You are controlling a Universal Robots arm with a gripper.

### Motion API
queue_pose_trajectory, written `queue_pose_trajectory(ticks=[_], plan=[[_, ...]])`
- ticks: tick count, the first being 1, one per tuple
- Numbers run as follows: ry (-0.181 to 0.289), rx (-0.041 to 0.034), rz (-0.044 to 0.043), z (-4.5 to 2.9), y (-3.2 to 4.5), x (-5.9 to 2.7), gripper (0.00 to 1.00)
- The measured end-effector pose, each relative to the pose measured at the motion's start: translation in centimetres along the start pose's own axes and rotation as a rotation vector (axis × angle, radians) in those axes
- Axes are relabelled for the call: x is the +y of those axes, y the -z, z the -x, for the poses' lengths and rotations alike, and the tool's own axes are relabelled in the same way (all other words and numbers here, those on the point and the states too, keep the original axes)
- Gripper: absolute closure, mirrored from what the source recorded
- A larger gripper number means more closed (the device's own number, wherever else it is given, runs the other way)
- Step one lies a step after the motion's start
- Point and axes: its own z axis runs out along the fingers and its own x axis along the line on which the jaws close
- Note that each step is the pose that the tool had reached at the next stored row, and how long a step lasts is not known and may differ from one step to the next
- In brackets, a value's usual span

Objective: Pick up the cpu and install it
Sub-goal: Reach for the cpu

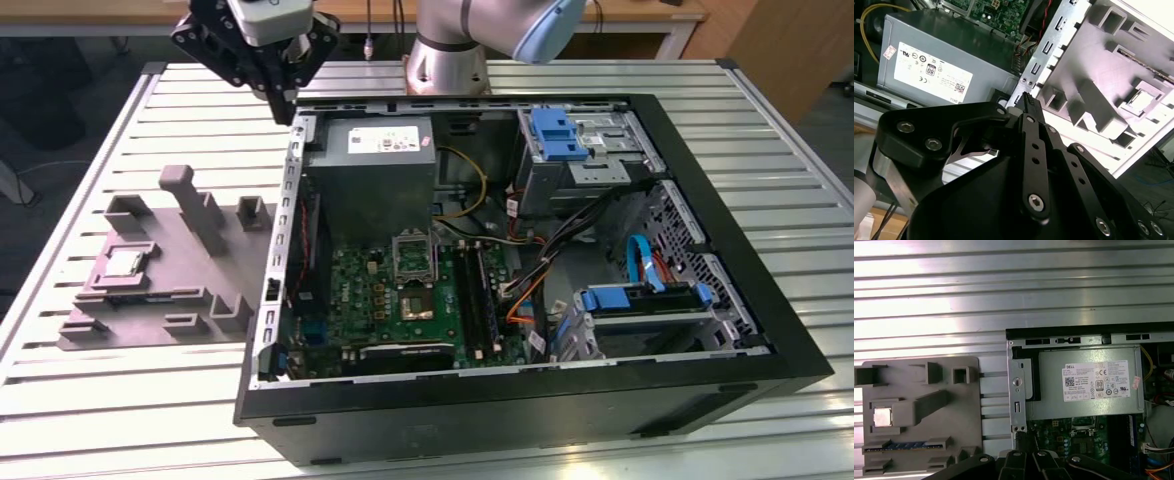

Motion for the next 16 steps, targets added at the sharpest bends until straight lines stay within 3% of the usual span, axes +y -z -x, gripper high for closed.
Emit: queue_pose_trajectory(ticks=[16], plan=[[0.000,0.0000,0.0000,-0.44,0.00,-0.03,0.89]])
